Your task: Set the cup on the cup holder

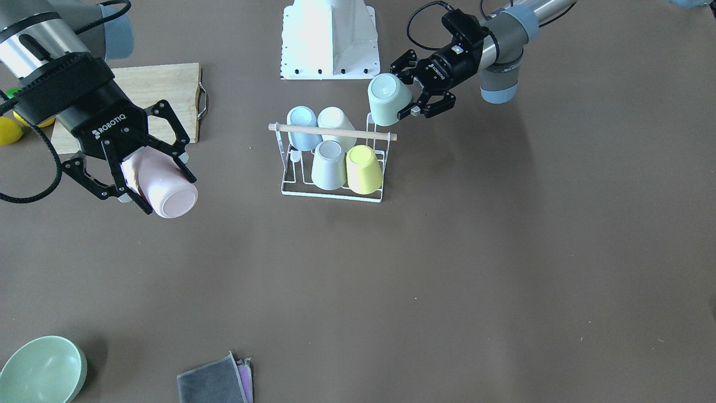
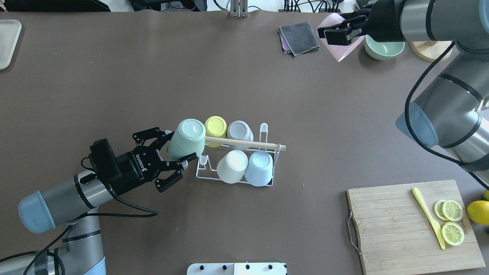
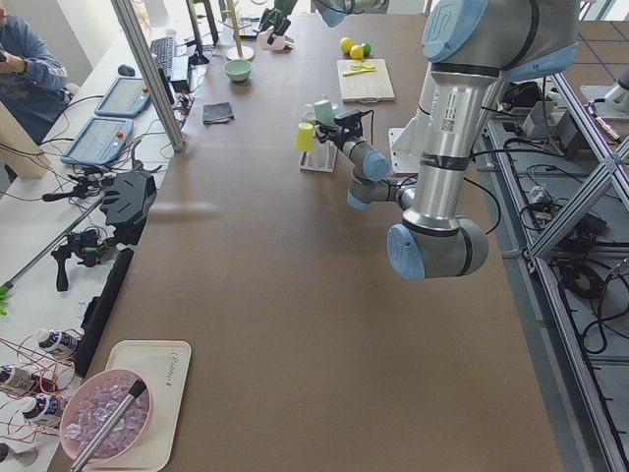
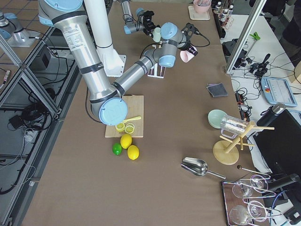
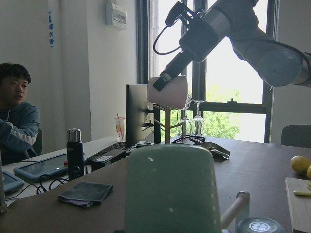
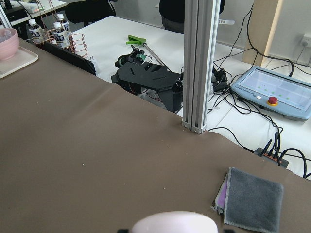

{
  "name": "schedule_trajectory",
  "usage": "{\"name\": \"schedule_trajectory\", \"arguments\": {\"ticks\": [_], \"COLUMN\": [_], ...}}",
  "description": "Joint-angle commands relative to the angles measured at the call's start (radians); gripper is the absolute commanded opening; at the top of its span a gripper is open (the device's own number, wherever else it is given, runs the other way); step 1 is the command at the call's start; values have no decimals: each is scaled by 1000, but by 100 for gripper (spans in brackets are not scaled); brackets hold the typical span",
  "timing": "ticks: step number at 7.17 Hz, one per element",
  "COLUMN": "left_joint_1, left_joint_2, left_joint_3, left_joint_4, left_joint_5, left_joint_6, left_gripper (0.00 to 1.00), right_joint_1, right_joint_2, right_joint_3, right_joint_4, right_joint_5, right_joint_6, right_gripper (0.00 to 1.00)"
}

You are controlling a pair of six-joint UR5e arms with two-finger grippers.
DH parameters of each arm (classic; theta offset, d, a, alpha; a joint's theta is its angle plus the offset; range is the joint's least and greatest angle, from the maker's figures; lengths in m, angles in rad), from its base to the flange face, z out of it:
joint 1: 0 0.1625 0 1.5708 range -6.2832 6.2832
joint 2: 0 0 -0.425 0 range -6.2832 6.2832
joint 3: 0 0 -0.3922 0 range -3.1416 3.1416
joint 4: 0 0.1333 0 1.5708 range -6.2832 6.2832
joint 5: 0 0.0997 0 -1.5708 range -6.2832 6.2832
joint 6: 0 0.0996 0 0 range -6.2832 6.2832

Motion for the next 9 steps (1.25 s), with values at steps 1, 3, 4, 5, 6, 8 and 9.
{"name": "schedule_trajectory", "arguments": {"ticks": [1, 3, 4, 5, 6, 8, 9], "left_joint_1": [49, 44, 40, 37, 34, 34, 36], "left_joint_2": [-1, 1, 1, 2, 4, 2, -3], "left_joint_3": [0, 3, 1, 1, 4, 20, 32], "left_joint_4": [-15, -20, -23, -24, -26, -26, -24], "left_joint_5": [1, 10, 11, 13, 27, 44, 53], "left_joint_6": [42, 57, 57, 54, 54, 46, 46], "left_gripper": [67, 68, 68, 68, 68, 68, 68], "right_joint_1": [-14, -24, -24, -24, -30, -82, -124], "right_joint_2": [-3, -21, -42, -53, -59, -59, -59], "right_joint_3": [-2, -4, -4, -4, -5, -15, -15], "right_joint_4": [45, 120, 186, 211, 249, 304, 326], "right_joint_5": [-37, -78, -95, -111, -127, -202, -263], "right_joint_6": [1, 3, 7, 15, 36, 66, 79], "right_gripper": [0, 0, 0, 0, 0, 0, 0]}}
